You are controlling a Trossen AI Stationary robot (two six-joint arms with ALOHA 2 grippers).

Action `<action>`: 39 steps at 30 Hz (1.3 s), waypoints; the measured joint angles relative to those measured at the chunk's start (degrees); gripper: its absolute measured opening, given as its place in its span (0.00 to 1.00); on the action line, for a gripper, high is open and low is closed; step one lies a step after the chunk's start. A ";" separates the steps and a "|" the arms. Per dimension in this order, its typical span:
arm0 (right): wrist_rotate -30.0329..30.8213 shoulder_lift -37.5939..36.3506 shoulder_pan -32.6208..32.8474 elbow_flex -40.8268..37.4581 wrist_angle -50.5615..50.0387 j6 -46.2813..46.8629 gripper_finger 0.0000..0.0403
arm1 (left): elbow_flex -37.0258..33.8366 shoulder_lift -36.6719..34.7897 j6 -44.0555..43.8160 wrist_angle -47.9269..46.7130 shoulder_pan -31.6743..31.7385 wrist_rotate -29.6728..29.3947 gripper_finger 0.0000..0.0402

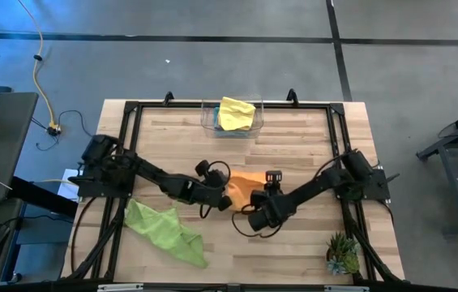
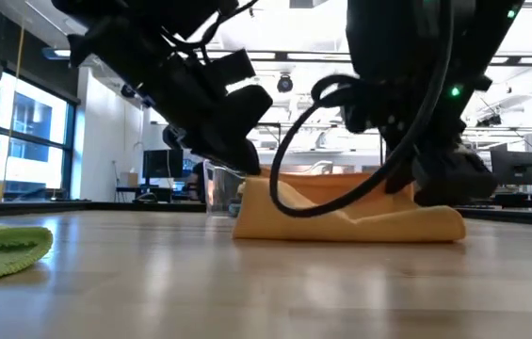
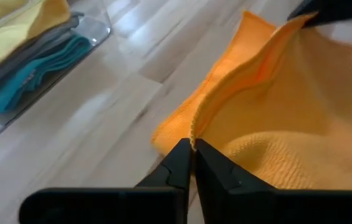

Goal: Fold microfiber towels
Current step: Fold the orange towel

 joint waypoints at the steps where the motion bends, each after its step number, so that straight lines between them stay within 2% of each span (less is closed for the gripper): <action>1: 0.04 0.00 -0.33 -0.38 0.42 0.19 0.01 | 0.00 0.00 0.54 -0.50 0.33 0.45 0.04; 5: 0.52 0.00 -1.56 -0.88 1.44 0.55 0.09 | 0.00 0.00 1.76 -1.44 1.29 2.74 0.15; 10: 0.36 0.00 -2.57 -0.87 1.32 1.74 0.27 | 0.01 -0.27 4.40 -3.45 1.51 4.49 0.33; 13: 0.25 0.02 -2.51 0.68 -3.25 2.19 0.36 | 0.00 -1.92 6.22 -7.48 1.51 4.42 0.41; 16: 2.40 -1.00 -1.94 2.74 -11.96 5.49 0.39 | 0.07 -3.47 7.50 -11.48 1.51 4.31 0.44; 19: 2.31 -5.64 -1.50 2.47 -14.13 8.60 0.34 | 0.10 -4.31 8.18 -14.05 1.49 4.51 0.42; 21: -0.40 -10.43 -1.12 -0.38 -8.51 9.04 0.25 | -0.89 -4.71 9.57 -14.42 1.51 6.43 0.38; 24: -7.10 -19.00 -0.14 -9.08 10.03 7.04 0.07 | -4.47 -4.90 11.27 -8.15 1.97 13.22 0.29; 25: -9.23 -21.72 0.05 -12.84 17.49 6.86 0.04 | -6.20 -4.92 11.40 -5.35 2.31 15.69 0.26; 28: -14.18 -28.17 0.58 -24.31 39.44 8.84 0.05 | -11.20 -4.90 12.58 4.51 3.07 24.01 0.15; 31: -14.95 -30.82 -0.04 -33.46 54.97 12.17 0.05 | -14.68 -4.40 13.47 15.72 3.37 31.78 0.05; 34: -14.91 -30.91 -1.76 -39.07 61.49 15.25 0.01 | -16.28 -3.80 13.51 20.90 2.75 32.95 0.01; 39: -17.43 -30.10 -6.08 -43.06 62.13 16.84 0.01 | -16.27 -2.79 14.67 23.79 2.33 32.95 0.03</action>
